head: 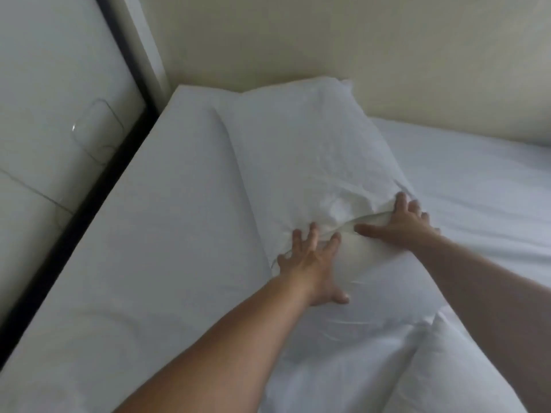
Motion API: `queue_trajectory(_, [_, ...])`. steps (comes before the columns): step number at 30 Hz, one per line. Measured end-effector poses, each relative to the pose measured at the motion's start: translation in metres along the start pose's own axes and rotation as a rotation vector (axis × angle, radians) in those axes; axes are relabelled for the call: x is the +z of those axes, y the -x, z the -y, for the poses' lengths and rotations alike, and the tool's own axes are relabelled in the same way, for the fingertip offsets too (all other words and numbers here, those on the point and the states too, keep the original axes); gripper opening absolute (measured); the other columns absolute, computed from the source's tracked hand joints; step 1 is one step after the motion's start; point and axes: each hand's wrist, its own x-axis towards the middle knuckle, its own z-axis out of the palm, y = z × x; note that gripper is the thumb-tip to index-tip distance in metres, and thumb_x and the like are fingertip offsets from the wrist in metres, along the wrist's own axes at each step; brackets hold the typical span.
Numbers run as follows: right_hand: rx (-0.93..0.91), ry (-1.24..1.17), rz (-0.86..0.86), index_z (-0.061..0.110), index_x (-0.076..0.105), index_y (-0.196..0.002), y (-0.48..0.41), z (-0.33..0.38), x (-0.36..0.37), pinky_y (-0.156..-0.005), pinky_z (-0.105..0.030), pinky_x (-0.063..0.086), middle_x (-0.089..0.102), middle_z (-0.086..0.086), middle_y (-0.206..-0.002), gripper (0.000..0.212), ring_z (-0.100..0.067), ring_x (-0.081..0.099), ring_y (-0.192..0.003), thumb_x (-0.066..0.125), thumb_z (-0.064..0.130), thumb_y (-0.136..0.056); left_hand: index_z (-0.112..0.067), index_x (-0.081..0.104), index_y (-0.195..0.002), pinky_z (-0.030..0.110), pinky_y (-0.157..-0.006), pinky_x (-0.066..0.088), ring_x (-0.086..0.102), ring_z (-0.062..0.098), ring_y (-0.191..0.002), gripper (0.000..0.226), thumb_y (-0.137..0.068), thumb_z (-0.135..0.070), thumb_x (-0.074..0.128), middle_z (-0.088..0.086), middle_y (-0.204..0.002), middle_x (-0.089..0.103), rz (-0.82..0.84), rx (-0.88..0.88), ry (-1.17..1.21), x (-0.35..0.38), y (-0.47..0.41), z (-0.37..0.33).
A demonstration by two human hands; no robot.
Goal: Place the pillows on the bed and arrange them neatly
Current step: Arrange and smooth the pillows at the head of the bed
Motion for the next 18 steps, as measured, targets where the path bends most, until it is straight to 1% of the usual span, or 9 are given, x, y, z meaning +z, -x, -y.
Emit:
queue_trajectory(4, [0.045,-0.076,-0.008,0.03,-0.009,-0.151,-0.019,0.0,0.011,-0.116,-0.056,0.02,0.01,-0.012,-0.161,0.15,-0.037,0.017,-0.145,0.067,0.087,-0.034,-0.041,-0.005,-0.152,0.063,-0.114,0.021,-0.021,0.026,-0.149,0.122,-0.065,-0.05,0.08,-0.008,-0.161,-0.027,0.016,0.005,-0.077,0.013,-0.015,0.018])
queue_trajectory(6, [0.062,-0.115,0.003,0.031,-0.009,-0.151,-0.023,-0.003,0.008,-0.115,-0.052,0.025,0.02,-0.016,-0.157,0.154,-0.038,0.023,-0.143,0.068,0.086,-0.03,-0.04,-0.007,-0.152,0.061,-0.114,0.022,-0.021,0.024,-0.149,0.125,-0.064,-0.052,0.08,-0.008,-0.161,-0.027,0.018,0.018,-0.111,0.018,-0.021,0.023])
queue_trajectory(8, [0.101,-0.136,-0.017,0.031,0.0,-0.151,-0.019,-0.006,0.007,-0.108,-0.052,0.033,0.033,-0.015,-0.148,0.152,-0.038,0.034,-0.136,0.07,0.085,-0.026,-0.041,-0.008,-0.152,0.059,-0.115,0.024,-0.02,0.023,-0.149,0.127,-0.061,-0.054,0.08,-0.009,-0.161,-0.026,0.02,0.034,-0.116,0.022,-0.025,0.023])
queue_trajectory(10, [0.113,-0.177,-0.077,0.024,0.021,-0.144,-0.012,-0.011,0.008,-0.099,-0.048,0.04,0.045,-0.013,-0.134,0.136,-0.035,0.043,-0.127,0.074,0.08,-0.032,-0.041,-0.007,-0.152,0.056,-0.116,0.023,-0.02,0.022,-0.15,0.127,-0.06,-0.056,0.08,-0.01,-0.161,-0.025,0.002,0.045,-0.116,0.025,-0.028,0.025])
queue_trajectory(12, [0.084,-0.267,-0.136,0.016,0.038,-0.126,0.002,-0.009,0.01,-0.085,-0.039,0.043,0.053,-0.012,-0.122,0.103,-0.034,0.053,-0.117,0.078,0.07,-0.047,-0.04,-0.005,-0.152,0.054,-0.118,0.022,-0.017,0.022,-0.15,0.125,-0.061,-0.058,0.078,-0.009,-0.162,-0.023,-0.01,0.047,-0.13,0.024,-0.021,0.029])
queue_trajectory(13, [0.065,-0.289,-0.165,0.015,0.042,-0.117,0.011,-0.005,0.012,-0.078,-0.036,0.041,0.057,-0.012,-0.117,0.086,-0.034,0.057,-0.111,0.078,0.063,-0.056,-0.039,-0.004,-0.153,0.053,-0.118,0.021,-0.014,0.021,-0.151,0.123,-0.062,-0.059,0.077,-0.009,-0.162,-0.022,-0.007,0.043,-0.135,0.02,-0.015,0.033])
queue_trajectory(15, [0.027,-0.288,-0.206,0.014,0.042,-0.109,0.032,0.008,0.009,-0.072,-0.035,0.037,0.061,-0.013,-0.112,0.061,-0.034,0.06,-0.104,0.075,0.048,-0.07,-0.037,0.002,-0.154,0.051,-0.119,0.02,-0.007,0.02,-0.152,0.116,-0.066,-0.06,0.074,-0.008,-0.164,-0.015,0.011,0.032,-0.075,0.012,-0.002,0.041])
queue_trajectory(16, [0.004,-0.268,-0.222,0.015,0.042,-0.108,0.047,0.019,0.003,-0.071,-0.035,0.037,0.062,-0.013,-0.11,0.051,-0.034,0.061,-0.102,0.072,0.041,-0.076,-0.034,0.008,-0.154,0.049,-0.12,0.019,-0.001,0.018,-0.152,0.11,-0.069,-0.06,0.073,-0.007,-0.165,-0.007,0.009,0.022,0.042,0.006,0.004,0.046])
queue_trajectory(18, [-0.081,-0.191,-0.265,0.017,0.039,-0.104,0.077,0.047,-0.011,-0.069,-0.036,0.039,0.062,-0.014,-0.104,0.034,-0.036,0.061,-0.097,0.063,0.029,-0.083,-0.024,0.024,-0.153,0.042,-0.119,0.024,0.021,0.017,-0.148,0.091,-0.079,-0.054,0.069,-0.001,-0.163,0.018,-0.058,-0.018,0.436,-0.014,0.019,0.053])
